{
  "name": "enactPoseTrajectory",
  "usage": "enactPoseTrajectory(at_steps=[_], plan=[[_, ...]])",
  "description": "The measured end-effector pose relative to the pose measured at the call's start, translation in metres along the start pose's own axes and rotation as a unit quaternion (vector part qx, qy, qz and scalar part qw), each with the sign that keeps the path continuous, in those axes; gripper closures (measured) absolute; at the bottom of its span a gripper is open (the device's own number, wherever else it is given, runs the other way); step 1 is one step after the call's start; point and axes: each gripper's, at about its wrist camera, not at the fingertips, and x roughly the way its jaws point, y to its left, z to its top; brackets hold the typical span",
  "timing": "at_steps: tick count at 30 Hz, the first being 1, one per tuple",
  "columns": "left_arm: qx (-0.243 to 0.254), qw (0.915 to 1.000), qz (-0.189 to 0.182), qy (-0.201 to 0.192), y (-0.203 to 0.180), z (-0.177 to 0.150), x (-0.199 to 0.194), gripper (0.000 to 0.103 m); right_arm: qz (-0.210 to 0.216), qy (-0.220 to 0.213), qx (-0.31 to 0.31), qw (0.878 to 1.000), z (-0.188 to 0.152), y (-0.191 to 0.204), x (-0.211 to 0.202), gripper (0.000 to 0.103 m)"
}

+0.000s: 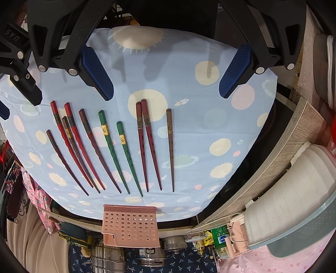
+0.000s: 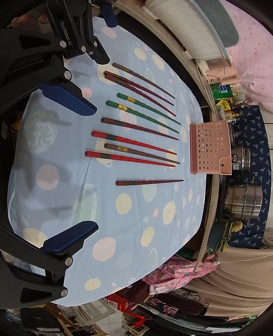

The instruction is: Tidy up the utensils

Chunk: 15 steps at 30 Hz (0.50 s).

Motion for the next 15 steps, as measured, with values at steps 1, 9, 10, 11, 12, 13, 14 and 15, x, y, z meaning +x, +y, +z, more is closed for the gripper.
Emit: enactPoseTrajectory(at_steps=[1, 9, 10, 11, 12, 13, 14, 15], plan=[[0.000, 1.0000, 0.000, 0.000, 0.0001, 0.0000, 0.0000, 0.007, 0.000, 0.000, 0.001, 1.000, 0.0004, -0.0002, -0.0002, 0.007], [0.000, 1.0000, 0.000, 0.000, 0.0000, -0.0001, 0.0000, 0.007, 0.002, -0.002, 0.002, 1.000, 0.0009, -0.0002, -0.0014, 0.007], [0.000, 1.0000, 0.000, 0.000, 0.0000, -0.0002, 0.0000, 0.007, 0.002, -0.002, 0.001, 1.000, 0.0011, 0.0000, -0.0015, 0.007], [0.000, 1.0000, 0.000, 0.000, 0.0001, -0.0002, 0.0000, 0.007, 0.002, -0.002, 0.001, 1.000, 0.0013, 0.0001, -0.0016, 0.007], [0.000, 1.0000, 0.000, 0.000, 0.0001, -0.0002, 0.0000, 0.007, 0.002, -0.002, 0.001, 1.000, 0.0014, 0.0000, -0.0013, 0.007], [0.000, 1.0000, 0.000, 0.000, 0.0000, -0.0003, 0.0000, 0.007, 0.002, -0.002, 0.001, 1.000, 0.0014, 0.0001, -0.0013, 0.007], [0.000, 1.0000, 0.000, 0.000, 0.0000, -0.0002, 0.0000, 0.007, 0.002, -0.002, 0.002, 1.000, 0.0015, 0.0001, -0.0015, 0.007], [0.000, 1.0000, 0.000, 0.000, 0.0001, -0.0003, 0.0001, 0.007, 0.002, -0.002, 0.002, 1.000, 0.0013, 0.0001, -0.0014, 0.007]])
